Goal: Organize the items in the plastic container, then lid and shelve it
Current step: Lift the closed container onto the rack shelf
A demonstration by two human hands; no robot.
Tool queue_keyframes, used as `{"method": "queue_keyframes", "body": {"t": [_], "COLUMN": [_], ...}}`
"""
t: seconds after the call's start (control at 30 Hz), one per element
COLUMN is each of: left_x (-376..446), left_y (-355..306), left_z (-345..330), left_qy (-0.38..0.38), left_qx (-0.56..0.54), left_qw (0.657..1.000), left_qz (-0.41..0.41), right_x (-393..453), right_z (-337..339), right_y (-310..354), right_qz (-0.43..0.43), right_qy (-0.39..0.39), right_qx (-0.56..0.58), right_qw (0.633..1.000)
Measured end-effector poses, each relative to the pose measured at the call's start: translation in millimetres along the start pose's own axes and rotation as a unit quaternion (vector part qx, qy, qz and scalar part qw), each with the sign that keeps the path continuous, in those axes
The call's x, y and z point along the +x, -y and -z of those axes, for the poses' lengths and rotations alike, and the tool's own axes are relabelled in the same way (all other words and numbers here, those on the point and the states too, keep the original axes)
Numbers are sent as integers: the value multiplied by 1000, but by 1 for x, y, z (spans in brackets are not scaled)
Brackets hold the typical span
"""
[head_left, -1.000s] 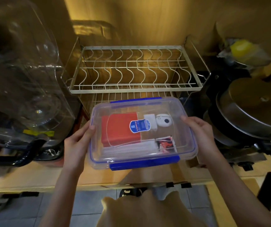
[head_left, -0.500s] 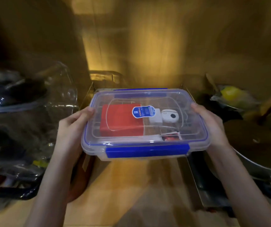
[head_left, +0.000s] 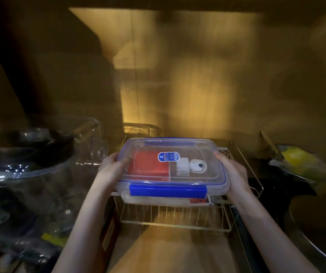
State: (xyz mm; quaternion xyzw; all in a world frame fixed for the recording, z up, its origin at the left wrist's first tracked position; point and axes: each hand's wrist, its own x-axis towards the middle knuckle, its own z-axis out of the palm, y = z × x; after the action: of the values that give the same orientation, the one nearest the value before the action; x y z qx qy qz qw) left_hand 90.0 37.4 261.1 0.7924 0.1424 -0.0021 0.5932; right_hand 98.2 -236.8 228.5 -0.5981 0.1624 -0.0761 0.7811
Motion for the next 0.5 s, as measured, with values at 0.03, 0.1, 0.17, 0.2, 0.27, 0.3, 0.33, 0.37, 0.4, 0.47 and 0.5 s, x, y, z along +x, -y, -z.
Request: {"method": "queue_keyframes", "body": {"t": [0.03,0.1,0.17,0.2,0.27,0.3,0.33,0.37,0.4,0.47,0.5], "left_x": [5,13,21,25,32,35,39,42,45,50,53], "left_y": [0,1,0,-1,-2,-4,-5,-6,-7,-9,-9], "left_z": [-1,-3,-5,-6,-9,-11,-14,-16,-19,-21,-22], "left_qy": [0,-8,-25,-30,-41,-51,-64,-74,-82,-97,-104], "left_qx": [3,11,18,18,23,31,39,48,61,97,113], "left_qw": [1000,1000,1000,999,999,998,997,996,995,989,986], "left_qz": [6,10,6,3,1,-1,-6,-12,-21,-48,-64], "right_x": [4,11,19,24,34,38,43,47,51,59,63], "right_z": [-2,-6,-8,-9,-11,-13,-15,-18,-21,-26,-29], "right_y": [-1,-4,-8,-10,-13,-13,-13,-13,-13,-12,-12], "right_qz": [-7,-21,-26,-29,-35,-38,-41,-45,-50,-57,-59], "right_qy": [4,12,14,16,21,20,15,8,4,5,6], "right_qx": [-5,-17,-12,-9,-10,-7,-2,0,0,8,12], "right_qw": [1000,1000,999,999,999,999,999,999,999,998,998]}}
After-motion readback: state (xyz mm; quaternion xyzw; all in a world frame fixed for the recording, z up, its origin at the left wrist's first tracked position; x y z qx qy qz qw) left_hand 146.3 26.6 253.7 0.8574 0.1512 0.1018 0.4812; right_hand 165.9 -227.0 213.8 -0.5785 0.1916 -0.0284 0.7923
